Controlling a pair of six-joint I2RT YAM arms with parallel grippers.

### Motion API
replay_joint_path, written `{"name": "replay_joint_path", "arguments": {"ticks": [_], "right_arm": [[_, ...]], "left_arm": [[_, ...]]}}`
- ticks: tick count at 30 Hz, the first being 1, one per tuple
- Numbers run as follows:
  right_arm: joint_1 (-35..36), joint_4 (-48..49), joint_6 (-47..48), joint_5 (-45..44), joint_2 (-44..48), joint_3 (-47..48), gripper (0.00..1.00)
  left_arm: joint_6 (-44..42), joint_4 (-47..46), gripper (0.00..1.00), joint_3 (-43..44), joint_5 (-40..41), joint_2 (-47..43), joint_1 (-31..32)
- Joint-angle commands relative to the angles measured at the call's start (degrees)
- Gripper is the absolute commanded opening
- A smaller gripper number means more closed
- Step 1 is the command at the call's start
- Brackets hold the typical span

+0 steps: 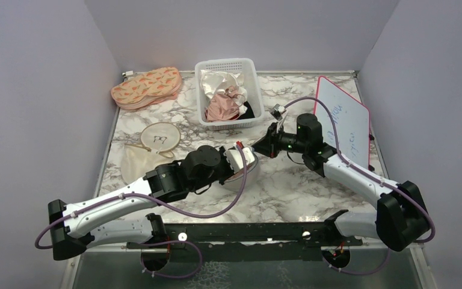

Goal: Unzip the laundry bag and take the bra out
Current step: Unzip the laundry bag at the center of the board.

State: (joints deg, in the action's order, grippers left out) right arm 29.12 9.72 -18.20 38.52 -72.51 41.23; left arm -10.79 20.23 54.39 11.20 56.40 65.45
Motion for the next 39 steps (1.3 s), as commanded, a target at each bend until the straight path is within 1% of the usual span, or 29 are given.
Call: {"name": "replay_joint_path", "arguments": {"ticks": [1,6,12,19,20,22,26,28,30,33,34,37,39], "right_arm": [[-0.2,-2.1,-0.1,-1.0,1.9,0.0,0.01],[-0.3,-2.5,-1.9,0.0,2.2,-0.1,0.01],[-0.2,-5.1,-2.9,0.5,3.0,-0.2,0.01],[-0.2,-8.9,-3.7,-1.1,4.9,-0.3,0.01],[-0.2,-9.2,-4.1,-1.1,4.9,-0.4,0.01],[-0.2,-9.0,-4.7,-0.9,5.0,-1.1,0.01],[-0.2,-8.3,-5.3,-0.3,5.2,-2.1,0.01],[-0.2,-8.2,-5.2,-0.1,5.3,-2.4,0.01],[-0.3,-8.3,-5.0,-0.2,5.2,-2.5,0.01],[-0.3,-8.2,-5.0,-0.1,5.2,-2.7,0.01],[-0.2,-8.2,-4.9,0.0,5.3,-2.7,0.01],[-0.2,-8.1,-5.1,0.4,5.5,-2.8,0.01],[-0.2,-8.1,-5.1,0.5,5.6,-2.8,0.01]], "left_arm": [[4.8,1.7,0.0,-2.0,3.6,-3.6,0.3],[7.9,2.0,0.0,-3.6,6.1,-5.7,0.3],[13.4,4.5,0.0,-4.1,6.5,-2.4,0.3],[18.2,7.8,0.01,-5.5,10.2,-0.3,0.2],[18.4,8.1,0.03,-5.8,10.2,-0.2,0.2],[19.2,8.6,0.1,-5.9,10.7,0.1,0.2],[20.7,9.1,0.39,-4.4,10.9,1.1,0.2],[21.3,8.8,0.51,-3.0,10.0,1.5,0.2],[21.4,7.6,0.6,-1.7,8.7,2.2,0.2],[21.0,3.9,0.68,-0.7,6.5,4.2,0.3],[20.8,3.3,0.69,-0.5,6.0,4.6,0.2],[19.6,0.2,0.7,-0.4,5.9,7.4,0.2],[18.8,-0.3,0.68,-0.1,6.0,9.4,0.2]]}}
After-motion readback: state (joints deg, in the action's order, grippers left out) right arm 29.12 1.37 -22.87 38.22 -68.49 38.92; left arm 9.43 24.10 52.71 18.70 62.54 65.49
